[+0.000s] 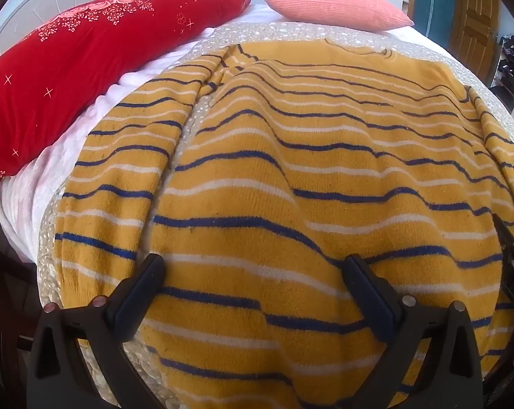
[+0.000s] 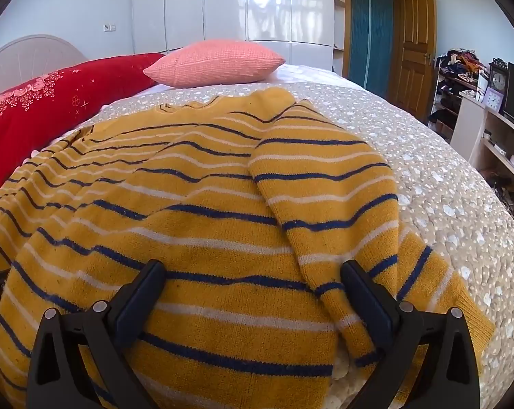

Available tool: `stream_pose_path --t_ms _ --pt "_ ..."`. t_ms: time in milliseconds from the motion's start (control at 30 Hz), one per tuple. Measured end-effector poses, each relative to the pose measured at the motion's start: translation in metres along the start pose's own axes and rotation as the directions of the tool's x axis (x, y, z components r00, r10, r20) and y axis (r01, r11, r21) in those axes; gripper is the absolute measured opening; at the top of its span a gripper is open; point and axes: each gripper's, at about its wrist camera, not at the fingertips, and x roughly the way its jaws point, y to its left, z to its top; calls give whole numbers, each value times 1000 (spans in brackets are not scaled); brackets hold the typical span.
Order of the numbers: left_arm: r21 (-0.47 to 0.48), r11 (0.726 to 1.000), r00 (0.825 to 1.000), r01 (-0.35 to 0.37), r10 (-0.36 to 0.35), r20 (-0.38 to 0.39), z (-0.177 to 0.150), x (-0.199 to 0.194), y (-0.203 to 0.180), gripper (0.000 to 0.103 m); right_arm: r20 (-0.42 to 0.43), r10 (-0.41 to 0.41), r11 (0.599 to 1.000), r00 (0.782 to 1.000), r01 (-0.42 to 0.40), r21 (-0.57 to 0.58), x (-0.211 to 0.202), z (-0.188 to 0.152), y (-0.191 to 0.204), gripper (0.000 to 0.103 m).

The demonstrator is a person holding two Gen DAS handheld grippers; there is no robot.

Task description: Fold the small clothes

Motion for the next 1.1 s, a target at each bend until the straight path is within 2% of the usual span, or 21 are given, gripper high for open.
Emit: stream_pose_path --t_ms 567,767,800,833,933,1033,1067,1100 --pt "-1 1000 1000 1 -1 6 1 -1 2 103 10 6 1000 1000 -6 4 -3 1 -1 103" --pt "64 998 997 -6 1 79 -1 -5 -2 103 21 34 999 999 -34 30 -9 -1 -3 103" --pt "69 998 997 6 -12 77 -1 -5 -2 103 23 34 999 999 -34 28 -10 -1 -3 103" --pt "59 998 999 32 -34 42 -1 -4 -1 103 23 17 1000 1000 -17 8 -13 -4 -1 103" --pt "5 997 997 81 -81 5 4 -5 5 103 -13 -71 995 997 70 -73 -15 -10 6 103" --pt "-33 987 988 155 -155 7 6 -14 15 102 -47 -45 998 998 42 -46 -18 -6 4 101" --pt "-64 976 978 207 -206 21 5 -20 22 102 -61 -40 998 997 36 -59 -21 -3 2 99" --pt "-73 973 975 220 -217 50 5 -29 27 102 -70 -17 999 997 13 -51 -25 0 -2 91"
